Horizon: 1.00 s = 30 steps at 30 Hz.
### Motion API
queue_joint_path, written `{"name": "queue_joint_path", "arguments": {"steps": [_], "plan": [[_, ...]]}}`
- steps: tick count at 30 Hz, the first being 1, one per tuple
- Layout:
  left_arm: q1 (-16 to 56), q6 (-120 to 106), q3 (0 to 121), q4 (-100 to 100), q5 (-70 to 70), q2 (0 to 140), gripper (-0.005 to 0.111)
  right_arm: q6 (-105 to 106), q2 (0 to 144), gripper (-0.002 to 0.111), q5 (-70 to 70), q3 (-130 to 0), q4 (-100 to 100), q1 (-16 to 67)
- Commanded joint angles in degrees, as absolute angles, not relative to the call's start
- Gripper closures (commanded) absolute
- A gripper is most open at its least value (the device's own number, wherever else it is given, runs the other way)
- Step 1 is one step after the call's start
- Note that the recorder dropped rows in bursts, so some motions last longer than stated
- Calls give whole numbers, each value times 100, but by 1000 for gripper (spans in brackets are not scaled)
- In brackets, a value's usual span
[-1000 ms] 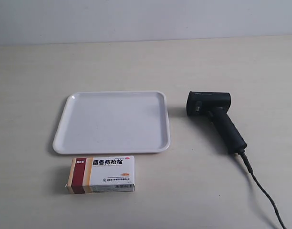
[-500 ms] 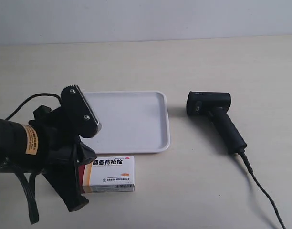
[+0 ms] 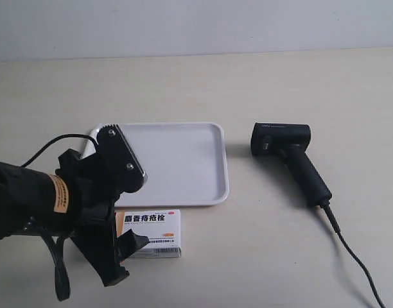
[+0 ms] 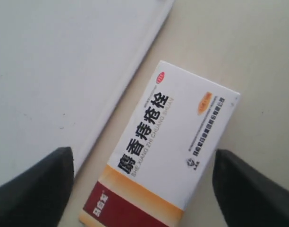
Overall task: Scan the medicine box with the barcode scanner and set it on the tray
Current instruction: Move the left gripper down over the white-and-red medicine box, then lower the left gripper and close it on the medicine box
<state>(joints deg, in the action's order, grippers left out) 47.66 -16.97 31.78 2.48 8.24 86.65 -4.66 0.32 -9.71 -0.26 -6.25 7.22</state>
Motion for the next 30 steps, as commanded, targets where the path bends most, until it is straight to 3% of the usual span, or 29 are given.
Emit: {"name": "queue_joint_path", "arguments": {"steps": [1, 6, 17, 26, 30], "plan": [[4807, -1910, 3204, 215, 515, 9077, 37, -452, 0, 108, -909, 0, -608, 699], [4807, -1886, 3204, 167, 502, 9115, 47, -452, 0, 108, -909, 0, -608, 699], [5086, -1936, 3204, 257, -106, 8375, 33, -452, 0, 108, -909, 0, -608, 699], [4243, -1925, 3719, 433, -467, 8370, 38, -452, 0, 108, -909, 0, -608, 699], [3975, -1900, 4386, 433, 122, 8408, 40, -452, 0, 108, -909, 0, -608, 699]]}}
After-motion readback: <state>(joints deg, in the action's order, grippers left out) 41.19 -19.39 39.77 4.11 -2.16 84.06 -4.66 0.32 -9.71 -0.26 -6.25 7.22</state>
